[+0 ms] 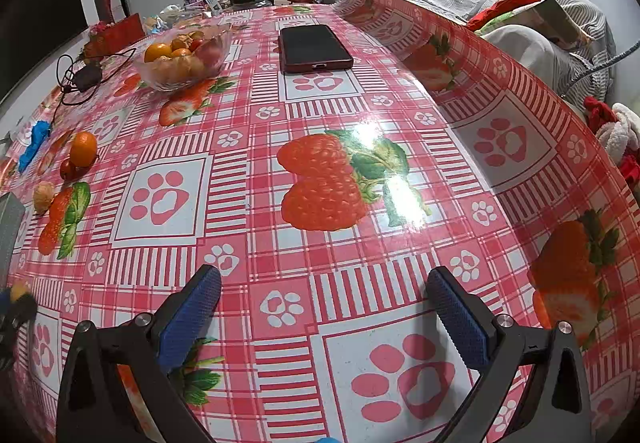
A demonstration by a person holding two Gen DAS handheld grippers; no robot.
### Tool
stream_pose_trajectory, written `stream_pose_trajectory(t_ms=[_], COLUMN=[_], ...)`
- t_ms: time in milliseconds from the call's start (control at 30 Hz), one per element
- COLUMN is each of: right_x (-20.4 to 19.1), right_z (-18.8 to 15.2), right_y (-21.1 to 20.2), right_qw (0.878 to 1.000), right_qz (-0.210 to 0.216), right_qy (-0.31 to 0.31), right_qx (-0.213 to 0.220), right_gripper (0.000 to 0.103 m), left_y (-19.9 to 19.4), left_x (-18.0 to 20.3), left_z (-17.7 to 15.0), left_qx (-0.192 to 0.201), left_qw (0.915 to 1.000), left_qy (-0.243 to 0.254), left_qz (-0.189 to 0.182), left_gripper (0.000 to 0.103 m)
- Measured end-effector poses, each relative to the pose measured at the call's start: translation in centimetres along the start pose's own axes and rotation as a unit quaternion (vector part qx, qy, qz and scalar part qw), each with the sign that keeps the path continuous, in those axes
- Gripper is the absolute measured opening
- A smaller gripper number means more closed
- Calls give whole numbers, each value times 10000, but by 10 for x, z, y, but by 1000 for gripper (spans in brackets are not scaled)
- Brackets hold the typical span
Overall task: Organize fruits
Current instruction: 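Grasp an orange with the right tool while the left holds the kiwi, then carry the orange and the kiwi in both tools over the white tray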
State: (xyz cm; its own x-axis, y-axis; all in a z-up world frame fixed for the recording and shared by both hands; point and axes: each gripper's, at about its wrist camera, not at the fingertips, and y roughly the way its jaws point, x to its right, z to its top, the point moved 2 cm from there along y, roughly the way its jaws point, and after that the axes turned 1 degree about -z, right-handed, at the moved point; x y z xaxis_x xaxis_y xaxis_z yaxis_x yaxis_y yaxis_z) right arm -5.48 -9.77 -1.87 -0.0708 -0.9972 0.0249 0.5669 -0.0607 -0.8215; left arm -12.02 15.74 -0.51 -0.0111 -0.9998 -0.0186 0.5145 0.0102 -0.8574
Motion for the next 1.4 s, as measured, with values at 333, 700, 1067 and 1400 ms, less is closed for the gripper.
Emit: stream_pose_trajectory(t_ms=[333, 700, 1067, 1400], right_x=[-43, -154, -196, -155], right_z=[28, 89, 100, 65], right_y=[-6, 4, 49, 21], right_qw=[9952, 9855, 9826, 9791], right_qz=[825, 1607, 1589, 1752], right_qy=[-97, -339, -265, -427], right_qx=[-524, -419, -930, -941], right_gripper=[103, 103, 49, 37], left_y=[-6, -8, -8, -8], left_x=[-9, -8, -10, -9], left_z=[-11, -14, -14, -14], left_qx=[169, 253, 231, 244], left_qw=[9998, 9997, 9996, 9997], left_qy=[-37, 16, -15, -1], left_qz=[-71, -62, -146, -97], left_gripper=[31, 32, 31, 31])
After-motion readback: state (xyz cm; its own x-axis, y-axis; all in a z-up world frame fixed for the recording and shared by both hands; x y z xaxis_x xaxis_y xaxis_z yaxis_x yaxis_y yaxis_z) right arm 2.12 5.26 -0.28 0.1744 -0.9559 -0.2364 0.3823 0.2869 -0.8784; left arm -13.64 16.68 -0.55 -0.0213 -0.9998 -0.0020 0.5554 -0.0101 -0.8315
